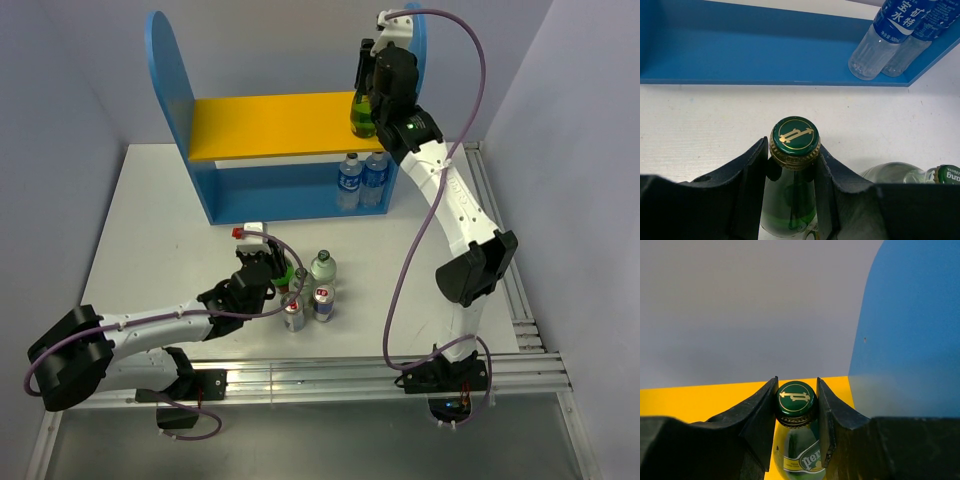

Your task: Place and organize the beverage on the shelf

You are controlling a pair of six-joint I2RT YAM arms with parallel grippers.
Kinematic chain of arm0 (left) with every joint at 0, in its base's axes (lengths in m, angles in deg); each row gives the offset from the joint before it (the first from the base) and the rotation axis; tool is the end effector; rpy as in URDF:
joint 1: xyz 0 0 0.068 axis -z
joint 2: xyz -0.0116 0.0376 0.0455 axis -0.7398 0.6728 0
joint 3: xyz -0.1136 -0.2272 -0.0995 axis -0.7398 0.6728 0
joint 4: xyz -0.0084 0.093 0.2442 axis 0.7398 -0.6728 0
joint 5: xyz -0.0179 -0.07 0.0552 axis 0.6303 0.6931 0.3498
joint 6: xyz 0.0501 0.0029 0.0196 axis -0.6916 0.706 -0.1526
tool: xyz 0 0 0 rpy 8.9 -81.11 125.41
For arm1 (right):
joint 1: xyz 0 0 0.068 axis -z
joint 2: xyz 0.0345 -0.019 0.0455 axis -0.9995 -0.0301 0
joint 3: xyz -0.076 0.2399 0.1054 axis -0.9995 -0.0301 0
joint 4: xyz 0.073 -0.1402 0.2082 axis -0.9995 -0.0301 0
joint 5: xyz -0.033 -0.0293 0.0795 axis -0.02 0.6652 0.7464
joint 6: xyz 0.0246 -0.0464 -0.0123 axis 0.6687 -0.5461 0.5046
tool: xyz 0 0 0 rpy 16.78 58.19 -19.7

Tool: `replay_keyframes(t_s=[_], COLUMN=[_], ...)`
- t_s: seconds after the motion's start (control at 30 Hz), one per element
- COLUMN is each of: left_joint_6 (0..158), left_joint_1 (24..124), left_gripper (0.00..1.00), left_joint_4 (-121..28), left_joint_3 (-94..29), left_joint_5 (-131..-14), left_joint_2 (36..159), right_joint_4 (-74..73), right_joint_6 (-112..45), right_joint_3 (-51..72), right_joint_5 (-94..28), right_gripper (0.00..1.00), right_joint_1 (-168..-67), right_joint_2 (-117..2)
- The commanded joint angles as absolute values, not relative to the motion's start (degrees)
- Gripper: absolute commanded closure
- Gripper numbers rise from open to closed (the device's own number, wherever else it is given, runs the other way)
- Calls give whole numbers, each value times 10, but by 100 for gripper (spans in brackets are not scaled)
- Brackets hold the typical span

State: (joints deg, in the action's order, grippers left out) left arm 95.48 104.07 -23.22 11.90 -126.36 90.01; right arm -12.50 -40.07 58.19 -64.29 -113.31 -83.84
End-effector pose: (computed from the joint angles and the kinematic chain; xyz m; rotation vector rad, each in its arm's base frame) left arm 0.1554 -0.1874 0.2209 -0.1122 1.7570 -0.3397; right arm 0.3899 0.1664 0.4982 0.0038 1.5138 0.0430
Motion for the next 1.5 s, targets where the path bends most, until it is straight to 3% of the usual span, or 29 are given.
replay_keyframes(t_s=[0.0,0.07,0.1,0.17,0.2,0.27,0.3,0.5,0.9,1.3,1.47], left_joint_6=[951,951,951,951,951,952,951,950,901,761,722], left_joint_1=[1043,1043,1043,1043,1043,1043,1043,1043,1041,966,936], left_gripper=[100,100,100,100,100,100,100,100,100,100,100], left_joint_4=[-242,-243,-243,-245,-245,-246,-246,-257,-299,-335,-400], left_joint_3=[108,108,107,106,106,106,106,101,32,-194,-378], left_joint_5=[-1249,-1249,-1249,-1248,-1249,-1249,-1249,-1256,-1287,-1197,-1144], left_joint_2=[910,910,910,911,911,910,910,908,898,937,1016], right_joint_4=[-78,-80,-81,-78,-76,-70,-69,-59,-41,0,0], right_joint_6=[-411,-410,-408,-407,-406,-406,-406,-404,-342,-255,-256], right_joint_3=[567,561,559,547,542,530,524,480,300,50,0], right_joint_5=[-664,-665,-666,-664,-666,-666,-667,-668,-612,-563,-568], right_gripper=[100,98,72,38,26,14,0,0,0,0,0], right_joint_1=[-1132,-1132,-1133,-1133,-1133,-1135,-1135,-1139,-1155,-1191,-1203], right_joint_2=[-821,-818,-817,-812,-810,-802,-799,-765,-587,-379,-328])
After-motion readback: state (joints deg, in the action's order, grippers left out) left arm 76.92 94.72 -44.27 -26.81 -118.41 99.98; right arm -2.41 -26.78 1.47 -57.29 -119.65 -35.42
